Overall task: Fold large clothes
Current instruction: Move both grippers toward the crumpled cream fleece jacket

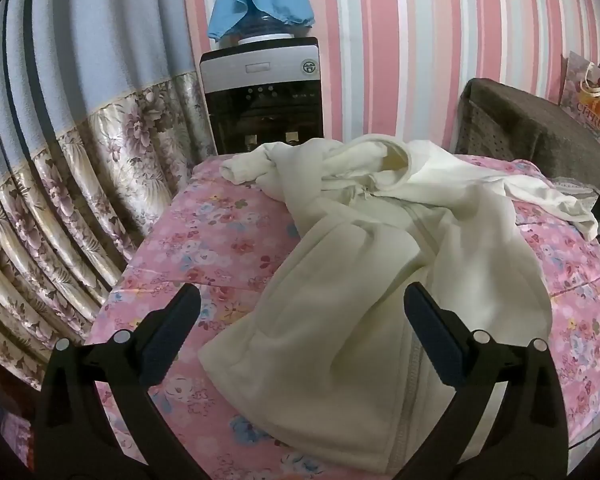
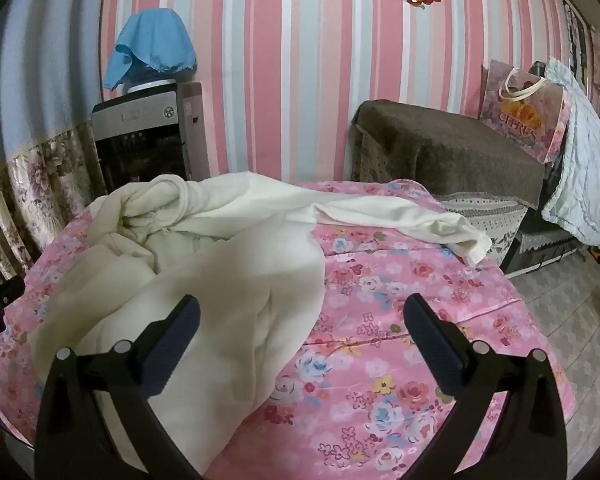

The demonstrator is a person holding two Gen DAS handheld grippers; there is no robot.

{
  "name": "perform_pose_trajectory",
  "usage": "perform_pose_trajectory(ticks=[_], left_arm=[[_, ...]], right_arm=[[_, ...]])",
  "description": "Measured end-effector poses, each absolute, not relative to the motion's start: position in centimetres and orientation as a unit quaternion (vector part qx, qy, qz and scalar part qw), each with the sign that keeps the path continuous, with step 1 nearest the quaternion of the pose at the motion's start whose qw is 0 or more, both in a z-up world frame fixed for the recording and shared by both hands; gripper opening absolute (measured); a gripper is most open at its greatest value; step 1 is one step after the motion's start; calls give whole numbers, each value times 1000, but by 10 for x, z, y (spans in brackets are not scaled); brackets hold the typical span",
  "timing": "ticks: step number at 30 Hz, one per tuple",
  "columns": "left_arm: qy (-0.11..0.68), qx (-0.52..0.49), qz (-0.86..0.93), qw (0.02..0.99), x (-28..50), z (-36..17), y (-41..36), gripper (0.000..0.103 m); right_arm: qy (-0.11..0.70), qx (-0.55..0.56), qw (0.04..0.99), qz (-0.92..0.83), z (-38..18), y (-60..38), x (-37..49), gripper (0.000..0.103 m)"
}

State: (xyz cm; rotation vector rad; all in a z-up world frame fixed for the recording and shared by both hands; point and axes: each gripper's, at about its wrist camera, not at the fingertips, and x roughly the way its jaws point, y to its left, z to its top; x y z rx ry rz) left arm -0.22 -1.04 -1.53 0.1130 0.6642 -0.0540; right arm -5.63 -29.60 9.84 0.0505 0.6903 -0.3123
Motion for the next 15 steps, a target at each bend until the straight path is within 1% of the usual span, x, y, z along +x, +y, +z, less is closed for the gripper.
perform_pose_trajectory(ticks=[2, 7, 13, 15], left_arm=[[326, 55, -27, 943, -2, -15, -11, 100], [324, 59, -35, 943, -4, -18, -15, 100], [314, 49, -55, 946, -11, -20, -8, 100], [319, 57, -49, 945, -11, -27, -4, 100]], right_arm=[[336, 20, 930, -150, 93, -296, -57, 102], [326, 17, 934, -142, 101, -292, -63, 102], [264, 11, 957, -120, 108, -283, -85, 102], [265, -2, 956, -126, 100, -283, -87, 102]])
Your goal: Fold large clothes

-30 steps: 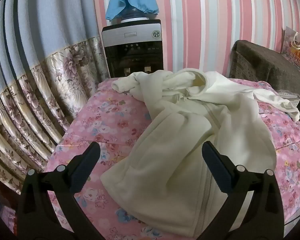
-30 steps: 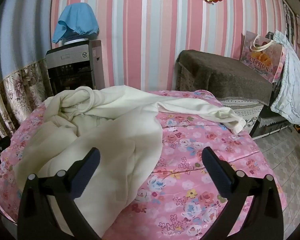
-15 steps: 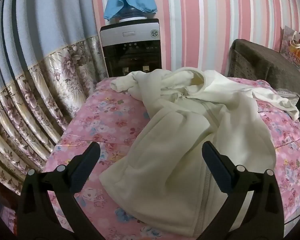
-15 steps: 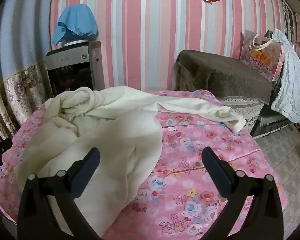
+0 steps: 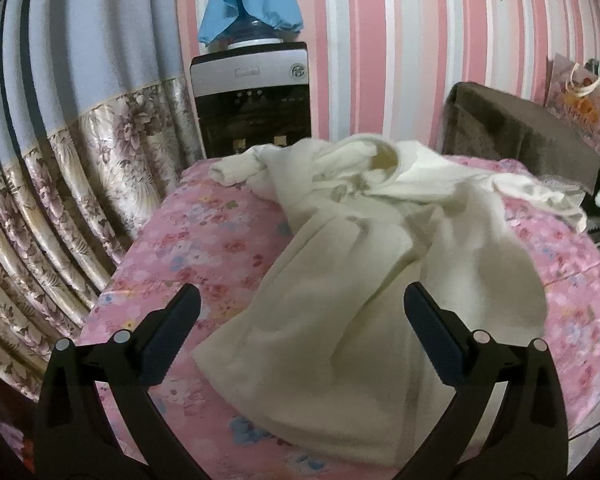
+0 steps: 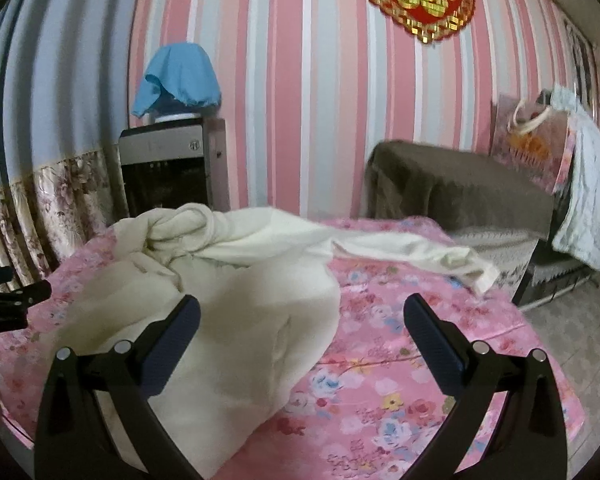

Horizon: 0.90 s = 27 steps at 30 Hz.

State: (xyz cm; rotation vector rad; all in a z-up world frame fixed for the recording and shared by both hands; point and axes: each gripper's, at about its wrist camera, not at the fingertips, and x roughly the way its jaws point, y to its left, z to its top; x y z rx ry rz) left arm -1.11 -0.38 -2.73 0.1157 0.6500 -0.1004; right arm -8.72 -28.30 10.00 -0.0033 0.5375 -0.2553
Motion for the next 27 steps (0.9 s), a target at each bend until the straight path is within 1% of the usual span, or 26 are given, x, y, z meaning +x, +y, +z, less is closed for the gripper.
perform_pose_trajectory(ticks=[2, 3, 7, 11, 13, 17, 18, 19, 20, 21, 22, 23, 24, 25, 27], left_arm=[[333, 64, -47, 939, -7, -38, 3, 100], [337, 65, -53, 938, -6, -43, 6, 100], [359, 72, -50, 929, 2, -66, 23, 100], [377, 67, -57, 922, 13, -84, 36, 100], [386, 62, -65, 918, 21, -91, 40, 100], [395, 59, -87, 913, 38, -101, 39, 100], [398, 59, -93, 911, 43, -104, 37, 100], [404, 58, -101, 907, 50, -108, 35, 93], [413, 54, -112, 902, 56, -112, 33, 88], [427, 46, -124, 894, 63, -117, 31, 76], [438, 36, -133, 888, 68, -120, 31, 65], [444, 27, -141, 884, 71, -122, 30, 60], [448, 19, -147, 882, 73, -123, 30, 48], [452, 12, -153, 879, 74, -122, 31, 42], [448, 3, -160, 880, 68, -115, 30, 41]], right_arm=[[302, 2, 945, -126, 84, -289, -81, 102], [335, 18, 935, -115, 71, -295, -74, 102], [382, 52, 918, -92, 37, -304, -65, 102], [405, 82, 908, -74, 13, -309, -57, 101], [416, 89, 903, -60, 1, -310, -47, 96], [445, 110, 889, -19, -23, -305, -24, 76], [452, 112, 885, -13, -29, -303, -19, 74], [457, 115, 882, -6, -33, -301, -13, 71], [461, 119, 879, 4, -38, -299, -9, 56], [461, 126, 878, 19, -39, -297, -4, 39], [454, 127, 881, 29, -37, -295, -1, 32], [450, 124, 884, 36, -33, -295, 2, 24], [437, 114, 891, 41, -27, -294, 3, 19], [423, 108, 899, 42, -20, -295, 2, 17], [384, 105, 917, 41, 5, -302, -4, 16]])
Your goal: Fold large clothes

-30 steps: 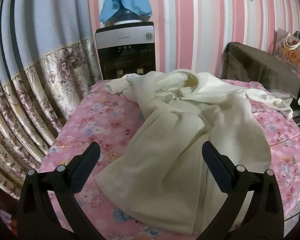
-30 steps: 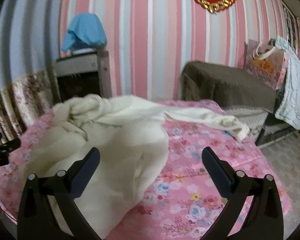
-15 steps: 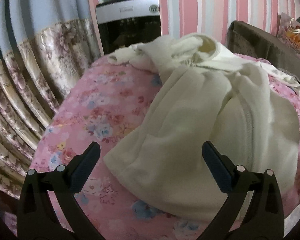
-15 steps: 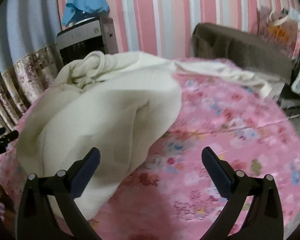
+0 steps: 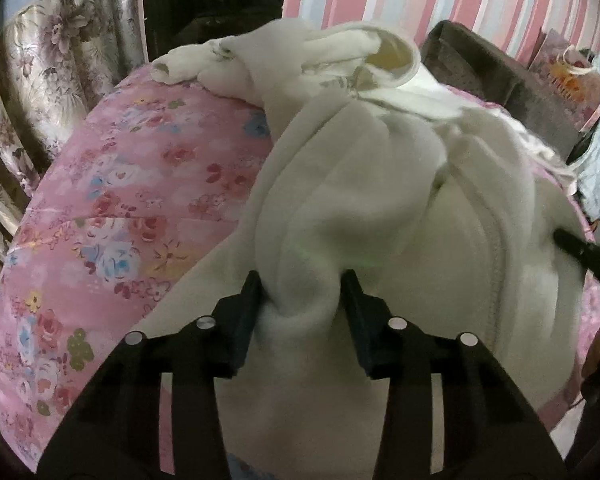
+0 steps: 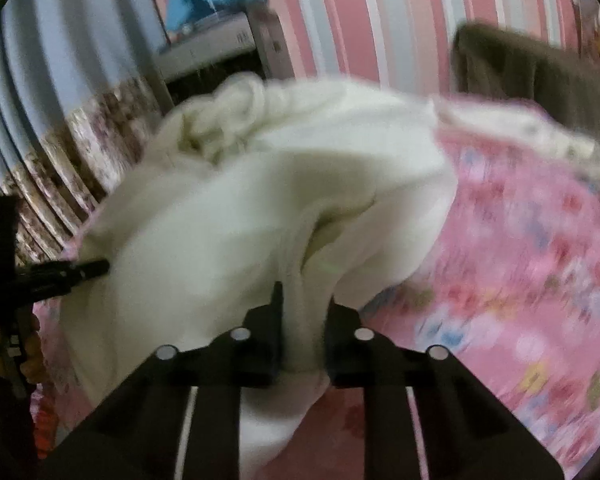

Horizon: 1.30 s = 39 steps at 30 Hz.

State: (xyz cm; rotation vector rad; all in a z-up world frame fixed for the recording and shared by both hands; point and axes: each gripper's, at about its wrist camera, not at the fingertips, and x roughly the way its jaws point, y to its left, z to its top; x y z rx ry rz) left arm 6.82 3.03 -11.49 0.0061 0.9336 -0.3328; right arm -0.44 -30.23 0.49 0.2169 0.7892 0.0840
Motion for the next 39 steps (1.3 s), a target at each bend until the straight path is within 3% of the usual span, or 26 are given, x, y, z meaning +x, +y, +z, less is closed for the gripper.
perform_pose_trajectory(ticks=[2, 3, 4, 6, 10, 13, 16, 17, 18, 20, 22, 24, 25, 26, 27, 35, 39], left_arm=[[436, -7, -175, 883, 57, -99, 27, 42], [430, -9, -183, 884, 51, -92, 24, 50], [423, -7, -189, 886, 46, -86, 20, 69], [404, 4, -189, 895, 36, -73, 7, 94], [400, 45, -189, 896, 29, -79, -25, 95], [424, 47, -191, 884, 28, -96, -39, 95], [437, 52, -184, 879, 27, -107, -38, 95], [441, 53, -183, 877, 26, -110, -37, 95], [447, 52, -185, 874, 26, -114, -36, 95], [458, 41, -192, 867, 30, -123, -33, 92], [464, 26, -211, 860, 33, -130, -34, 66], [472, 3, -226, 852, 38, -135, -34, 49], [469, -3, -230, 853, 37, -134, -34, 34], [467, -15, -237, 851, 37, -132, -32, 29], [465, -27, -242, 851, 36, -129, -29, 24], [383, -7, -219, 897, -16, -49, 24, 20], [427, -6, -216, 878, -11, -73, 37, 24]], right_arm=[[344, 87, 934, 24, 33, -312, -15, 16], [321, 75, 944, 10, 54, -321, -25, 16], [308, 64, 949, -5, 73, -330, -31, 16], [303, 49, 951, -26, 97, -347, -38, 16], [380, 27, 923, -57, 83, -371, -31, 17], [444, 33, 892, -79, 40, -389, -29, 28], [437, 80, 892, -86, 29, -416, -49, 48], [429, 89, 895, -90, 30, -423, -56, 61], [425, 94, 895, -97, 30, -430, -61, 67], [423, 103, 895, -98, 27, -438, -60, 67], [426, 139, 891, -70, 14, -441, -54, 67], [444, 157, 881, -39, -4, -431, -45, 64], [451, 158, 878, -26, -11, -425, -43, 59], [454, 156, 877, -13, -15, -419, -40, 33], [452, 153, 879, -1, -16, -410, -38, 23], [397, 111, 910, 49, 62, -354, -67, 18], [443, 80, 893, 10, 35, -346, -57, 19]])
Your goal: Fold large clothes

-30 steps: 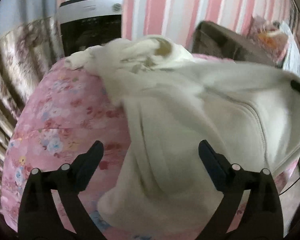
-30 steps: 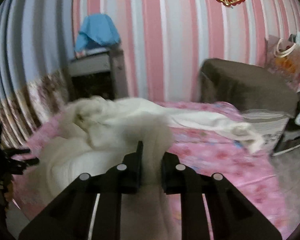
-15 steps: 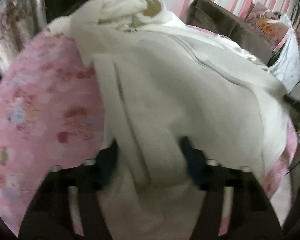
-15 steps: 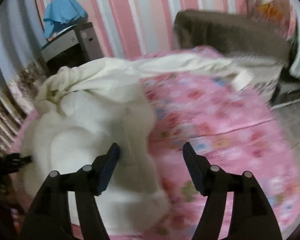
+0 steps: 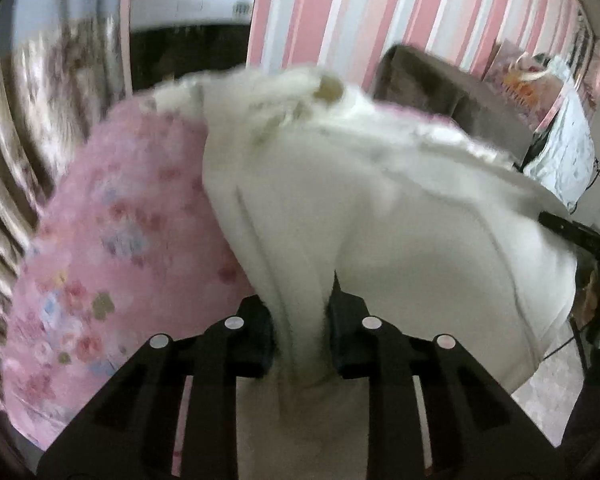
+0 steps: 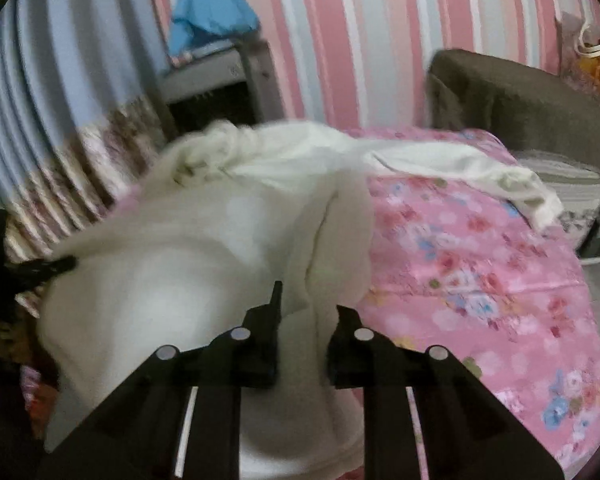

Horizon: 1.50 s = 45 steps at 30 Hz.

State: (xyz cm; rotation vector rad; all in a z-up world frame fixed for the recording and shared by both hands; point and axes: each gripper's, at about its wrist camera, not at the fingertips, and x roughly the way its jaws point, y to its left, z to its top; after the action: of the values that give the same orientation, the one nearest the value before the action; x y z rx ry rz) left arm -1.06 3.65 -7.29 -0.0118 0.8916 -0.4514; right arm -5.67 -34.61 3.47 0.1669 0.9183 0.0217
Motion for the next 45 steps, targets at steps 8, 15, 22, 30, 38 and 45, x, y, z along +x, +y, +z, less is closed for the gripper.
perform_pose_trajectory(ticks=[8, 15, 22, 30, 38, 45], left_arm=[[446, 14, -163, 880, -4, -102, 43, 85], [370, 58, -117, 920, 21, -36, 58, 97], [305, 22, -75, 949, 68, 46, 55, 100], [265, 49, -80, 960, 119, 127, 18, 100], [297, 75, -77, 949, 184, 82, -23, 100], [365, 100, -68, 923, 251, -17, -44, 100]], right_arm=[[468, 101, 878, 6, 22, -367, -76, 40], [327, 72, 939, -80, 125, -418, -68, 47], [160, 78, 974, -141, 191, -449, -57, 74], [122, 61, 981, -136, 275, -484, 7, 74], [248, 21, 968, 18, 200, -396, 149, 75], [352, -1, 927, 132, 97, -300, 266, 75]])
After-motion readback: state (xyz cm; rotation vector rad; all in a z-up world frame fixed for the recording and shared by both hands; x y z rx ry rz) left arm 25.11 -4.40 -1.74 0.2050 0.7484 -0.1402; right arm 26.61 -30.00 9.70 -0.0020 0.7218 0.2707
